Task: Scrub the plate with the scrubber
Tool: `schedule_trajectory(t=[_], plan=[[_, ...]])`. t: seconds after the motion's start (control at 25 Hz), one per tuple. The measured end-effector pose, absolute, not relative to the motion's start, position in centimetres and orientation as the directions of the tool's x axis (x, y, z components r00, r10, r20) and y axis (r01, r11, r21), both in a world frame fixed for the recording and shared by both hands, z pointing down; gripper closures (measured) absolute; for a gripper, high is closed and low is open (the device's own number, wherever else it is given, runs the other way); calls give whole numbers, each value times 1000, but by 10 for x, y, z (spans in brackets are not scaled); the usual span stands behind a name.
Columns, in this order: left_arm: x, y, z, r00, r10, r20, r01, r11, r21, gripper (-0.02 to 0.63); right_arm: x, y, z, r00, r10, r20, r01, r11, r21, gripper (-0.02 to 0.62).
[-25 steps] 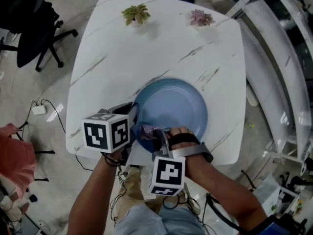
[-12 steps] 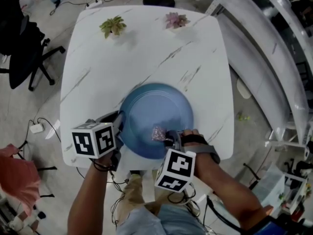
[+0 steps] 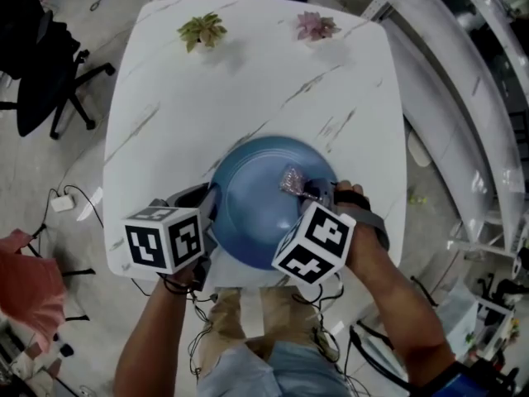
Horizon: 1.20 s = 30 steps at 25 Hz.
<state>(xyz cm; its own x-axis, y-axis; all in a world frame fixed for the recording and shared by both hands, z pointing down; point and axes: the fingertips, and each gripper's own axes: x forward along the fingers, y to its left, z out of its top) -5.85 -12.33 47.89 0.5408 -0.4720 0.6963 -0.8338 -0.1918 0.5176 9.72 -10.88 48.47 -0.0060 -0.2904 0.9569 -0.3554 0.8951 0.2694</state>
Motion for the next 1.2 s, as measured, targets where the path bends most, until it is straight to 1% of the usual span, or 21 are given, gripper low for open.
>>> schedule_trajectory(t=[0.28,0.48,0.88,1.04,1.2], plan=[[-58,-124,480,537,-471,700,-837,-190,514,589,82,-139,488,-3,-323,946,-298,904,307,523],[-59,-123,480,534,-474,699,-837,-182,516,589,52,-138,486,-45,-338,940,-236,918,319,523],[-61,-123,481,521,-487,701,-843,-164,513,589,-3,-79,481,-161,-316,935,-50,949,312,523],[-62,-122,481,518,-490,702,-845,-163,510,589,-5,-53,481,-178,-286,942,-22,958,286,525],[-62,-121,481,519,-490,700,-844,-163,512,589,1,-36,481,-182,-264,947,-29,964,263,525]])
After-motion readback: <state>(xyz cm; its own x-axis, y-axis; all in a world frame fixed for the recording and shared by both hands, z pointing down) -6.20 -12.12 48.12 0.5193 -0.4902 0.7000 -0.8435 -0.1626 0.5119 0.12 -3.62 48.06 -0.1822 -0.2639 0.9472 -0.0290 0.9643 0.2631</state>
